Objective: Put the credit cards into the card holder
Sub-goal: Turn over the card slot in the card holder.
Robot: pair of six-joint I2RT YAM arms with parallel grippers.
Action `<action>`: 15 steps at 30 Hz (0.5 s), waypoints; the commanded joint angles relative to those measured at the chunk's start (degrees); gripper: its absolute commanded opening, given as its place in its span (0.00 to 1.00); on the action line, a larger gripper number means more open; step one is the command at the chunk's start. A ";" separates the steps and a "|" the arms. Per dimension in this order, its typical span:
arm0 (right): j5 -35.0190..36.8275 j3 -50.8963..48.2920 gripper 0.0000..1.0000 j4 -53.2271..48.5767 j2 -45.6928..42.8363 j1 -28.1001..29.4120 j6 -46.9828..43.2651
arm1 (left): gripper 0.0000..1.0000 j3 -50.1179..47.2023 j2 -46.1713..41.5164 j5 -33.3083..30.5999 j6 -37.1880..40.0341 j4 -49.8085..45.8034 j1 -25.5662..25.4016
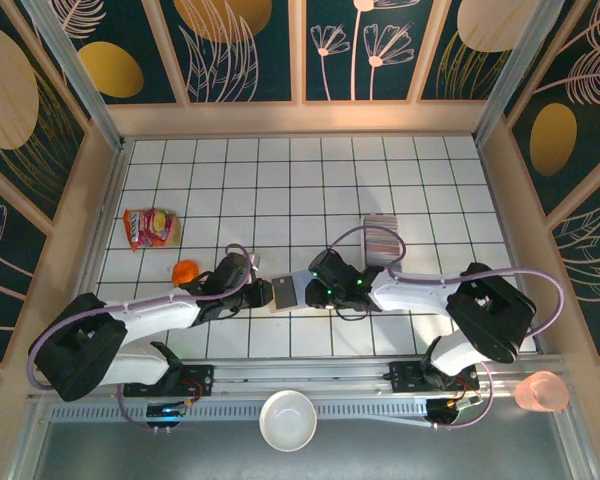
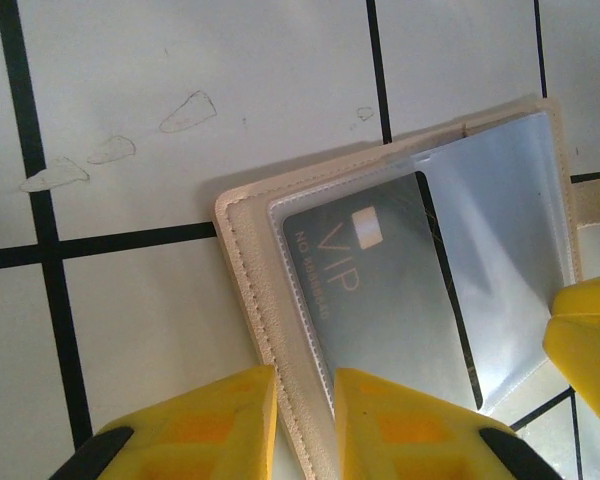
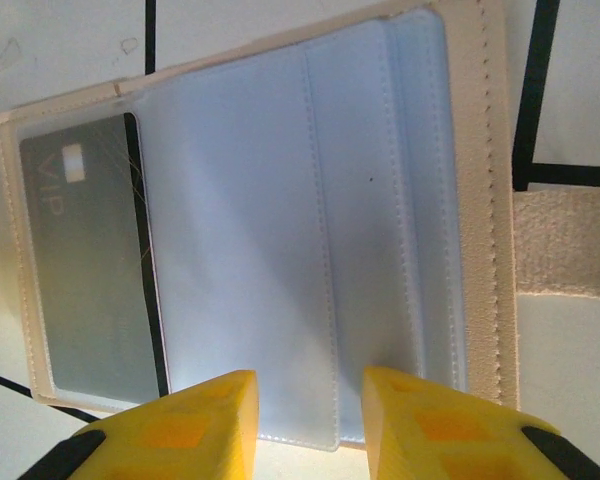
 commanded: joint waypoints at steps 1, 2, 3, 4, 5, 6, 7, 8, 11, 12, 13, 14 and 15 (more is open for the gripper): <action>-0.63 -1.08 0.33 0.94 0.57 -0.34 1.08 | 0.22 1.05 0.84 0.78 0.03 1.21 0.03; -0.63 -1.15 0.34 0.98 0.57 -0.35 1.09 | 0.21 1.04 1.01 0.77 0.12 1.21 0.01; -0.71 -1.28 0.33 0.98 0.66 -0.32 1.18 | 0.21 1.03 1.18 0.76 0.05 1.29 -0.01; -0.89 -1.26 0.34 1.03 0.69 -0.35 1.18 | 0.21 1.04 1.40 0.69 0.03 1.38 -0.02; -1.19 -1.38 0.33 1.35 0.73 -0.35 1.30 | 0.21 0.93 1.50 0.78 -0.02 1.47 -0.01; -1.48 -1.51 0.34 1.64 0.71 -0.33 1.46 | 0.21 0.97 1.69 0.70 0.03 1.47 -0.02; -1.80 -1.60 0.33 2.12 0.59 -0.35 1.53 | 0.21 0.88 1.87 0.67 0.02 1.59 0.00; -2.07 -1.69 0.33 2.52 0.41 -0.37 1.71 | 0.21 0.88 2.11 0.65 0.03 1.56 -0.02; -2.21 -1.69 0.33 3.22 -0.51 -0.31 1.89 | 0.21 0.88 2.75 0.62 0.12 1.64 -0.01; -2.13 -1.61 0.32 3.27 -0.80 -0.26 1.89 | 0.21 0.88 2.93 0.62 0.17 1.61 0.00; -1.96 -1.43 0.32 3.22 -1.04 -0.20 1.86 | 0.21 0.81 3.09 0.61 0.26 1.62 -0.01; -1.79 -1.28 0.32 3.21 -1.24 -0.19 1.85 | 0.21 0.82 3.19 0.61 0.24 1.65 -0.02; -1.69 -1.04 0.31 2.89 -1.39 -0.25 1.73 | 0.20 0.71 3.37 0.62 0.29 1.73 0.00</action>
